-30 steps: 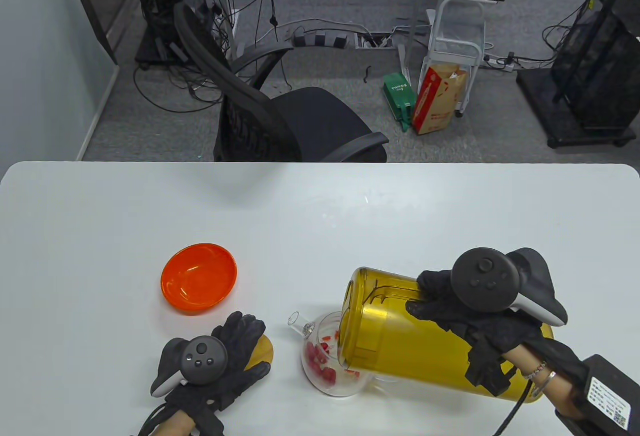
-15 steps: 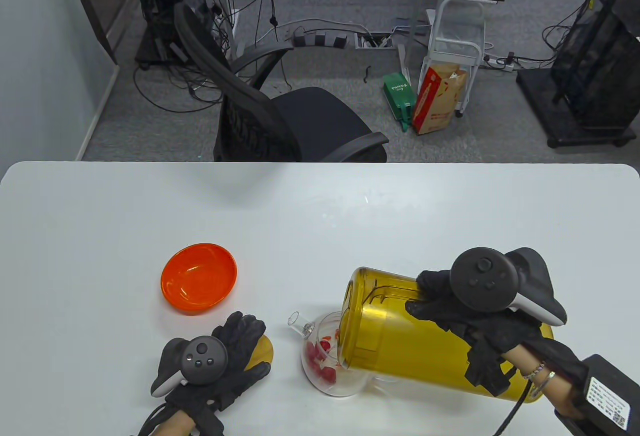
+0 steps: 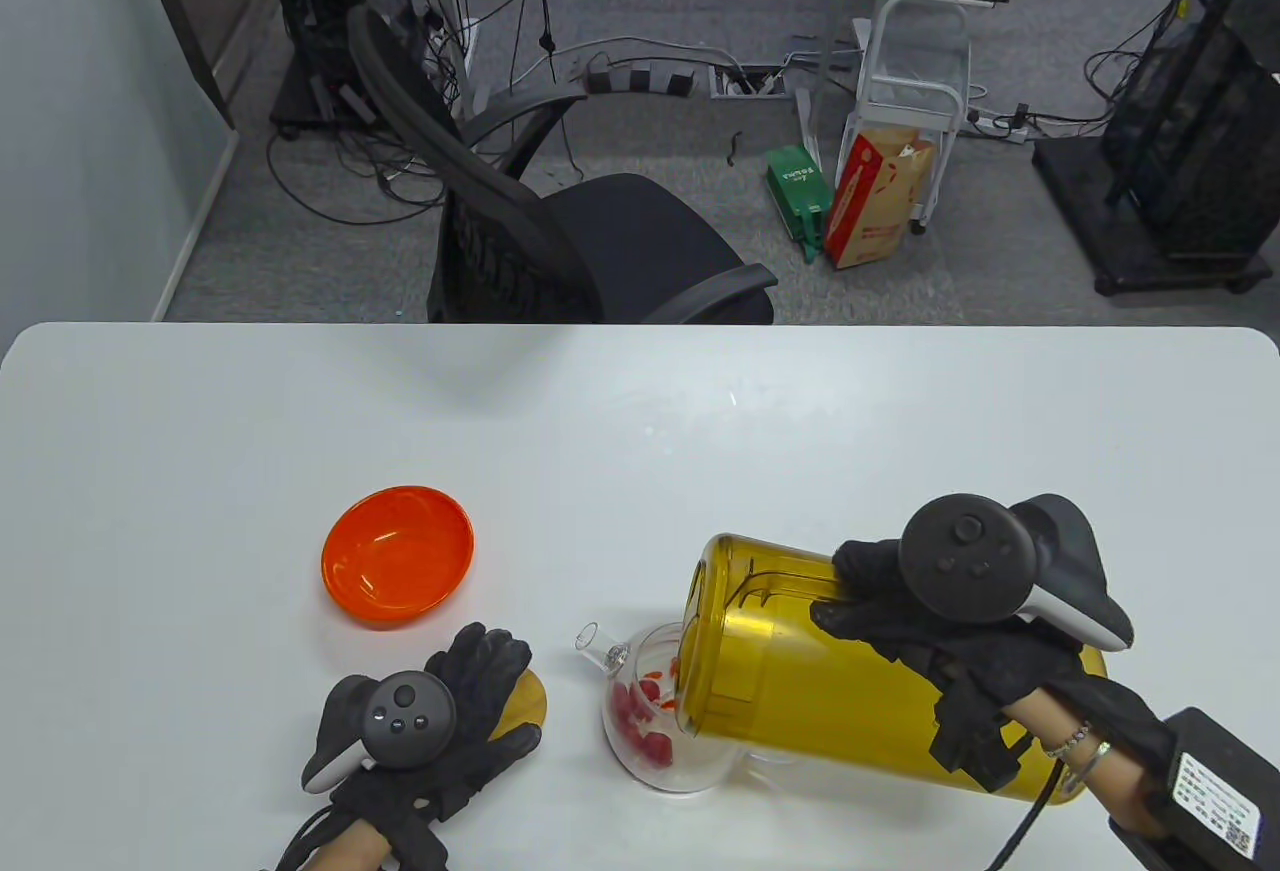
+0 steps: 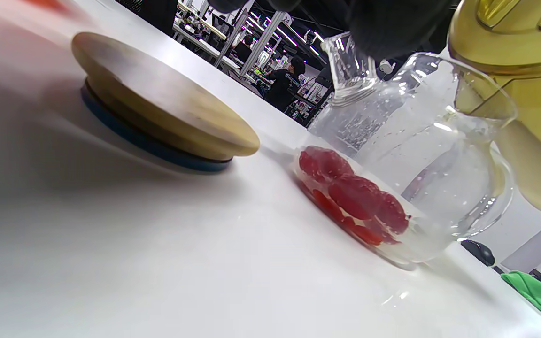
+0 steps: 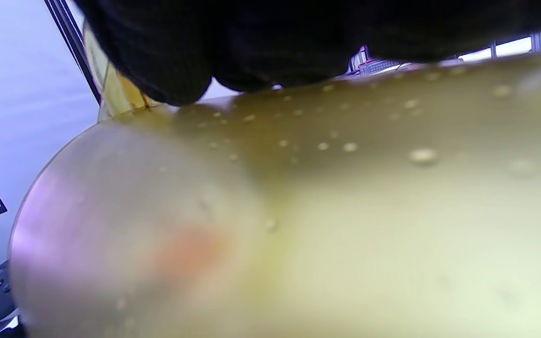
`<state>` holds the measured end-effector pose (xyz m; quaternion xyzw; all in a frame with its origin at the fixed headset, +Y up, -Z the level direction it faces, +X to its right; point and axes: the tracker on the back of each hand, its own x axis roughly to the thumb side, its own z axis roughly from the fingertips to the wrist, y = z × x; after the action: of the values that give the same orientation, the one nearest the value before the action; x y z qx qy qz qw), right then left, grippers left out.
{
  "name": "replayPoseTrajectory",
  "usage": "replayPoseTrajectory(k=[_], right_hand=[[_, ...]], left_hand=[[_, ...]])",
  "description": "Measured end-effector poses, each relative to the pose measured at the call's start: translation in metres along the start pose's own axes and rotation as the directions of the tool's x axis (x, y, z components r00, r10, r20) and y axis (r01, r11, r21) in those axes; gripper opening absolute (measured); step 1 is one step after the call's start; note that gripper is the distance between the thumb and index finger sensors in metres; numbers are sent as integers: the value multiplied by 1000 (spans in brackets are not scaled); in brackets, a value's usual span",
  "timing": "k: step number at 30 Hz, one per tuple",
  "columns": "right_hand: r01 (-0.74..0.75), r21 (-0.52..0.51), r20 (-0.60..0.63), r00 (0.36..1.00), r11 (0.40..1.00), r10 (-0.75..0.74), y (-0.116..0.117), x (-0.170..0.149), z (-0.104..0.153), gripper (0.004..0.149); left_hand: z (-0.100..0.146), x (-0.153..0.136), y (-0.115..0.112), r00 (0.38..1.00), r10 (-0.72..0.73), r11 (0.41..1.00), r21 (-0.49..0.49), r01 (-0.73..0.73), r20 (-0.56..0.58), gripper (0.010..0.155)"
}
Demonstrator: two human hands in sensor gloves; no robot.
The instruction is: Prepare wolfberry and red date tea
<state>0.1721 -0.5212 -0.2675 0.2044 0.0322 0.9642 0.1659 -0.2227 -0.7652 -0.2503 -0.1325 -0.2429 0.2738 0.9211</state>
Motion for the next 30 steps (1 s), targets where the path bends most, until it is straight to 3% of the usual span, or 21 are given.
replayPoseTrajectory(k=[30], right_hand=[[-1, 4, -2, 1000, 1000, 1, 0, 1, 0, 39]], left_hand=[[0, 0, 0, 1000, -2, 1000, -4, 2, -1, 76]])
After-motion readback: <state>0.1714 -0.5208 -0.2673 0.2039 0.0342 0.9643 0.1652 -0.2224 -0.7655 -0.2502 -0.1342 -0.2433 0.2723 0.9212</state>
